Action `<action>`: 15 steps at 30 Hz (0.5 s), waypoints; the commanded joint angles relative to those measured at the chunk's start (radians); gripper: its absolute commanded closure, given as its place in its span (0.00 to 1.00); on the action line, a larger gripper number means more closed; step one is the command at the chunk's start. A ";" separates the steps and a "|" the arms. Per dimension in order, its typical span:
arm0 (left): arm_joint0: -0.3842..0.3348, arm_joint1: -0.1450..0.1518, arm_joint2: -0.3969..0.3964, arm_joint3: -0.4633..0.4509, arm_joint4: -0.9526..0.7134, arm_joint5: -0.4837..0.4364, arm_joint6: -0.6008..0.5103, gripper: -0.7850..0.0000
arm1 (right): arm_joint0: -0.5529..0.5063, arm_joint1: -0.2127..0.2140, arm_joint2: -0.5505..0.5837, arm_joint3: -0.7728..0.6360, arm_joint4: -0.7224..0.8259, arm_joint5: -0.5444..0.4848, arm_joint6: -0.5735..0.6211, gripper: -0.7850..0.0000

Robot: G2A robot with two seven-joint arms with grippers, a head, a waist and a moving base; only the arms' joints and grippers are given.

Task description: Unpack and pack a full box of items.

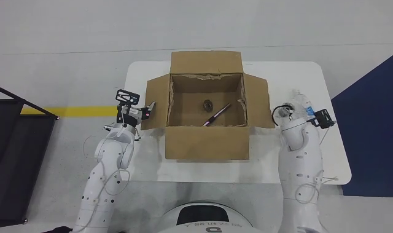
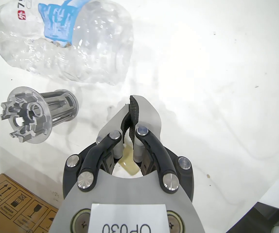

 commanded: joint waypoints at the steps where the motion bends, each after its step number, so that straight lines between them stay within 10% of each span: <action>1: 0.000 0.000 0.000 0.000 0.000 0.000 0.000 0.00 | -0.027 -0.001 0.004 -0.033 0.016 0.003 -0.006 1.00; 3: 0.000 0.000 0.000 0.000 0.000 0.000 0.000 0.00 | -0.052 -0.003 0.004 -0.063 0.036 0.000 -0.013 1.00; 6: 0.000 0.000 0.000 0.000 0.000 0.000 0.000 0.00 | -0.087 -0.006 0.006 -0.101 0.073 -0.016 -0.024 0.50; 7: 0.000 0.000 0.000 0.000 0.000 0.000 0.000 0.00 | -0.095 -0.006 0.007 -0.109 0.083 -0.020 -0.031 0.10; 8: 0.000 0.000 0.000 0.000 0.000 0.000 0.000 0.00 | -0.100 -0.007 0.010 -0.114 0.095 -0.025 -0.036 0.02; 15: 0.000 0.000 0.000 0.000 0.000 0.000 0.000 0.00 | -0.077 -0.006 0.003 -0.071 0.113 -0.025 -0.062 0.00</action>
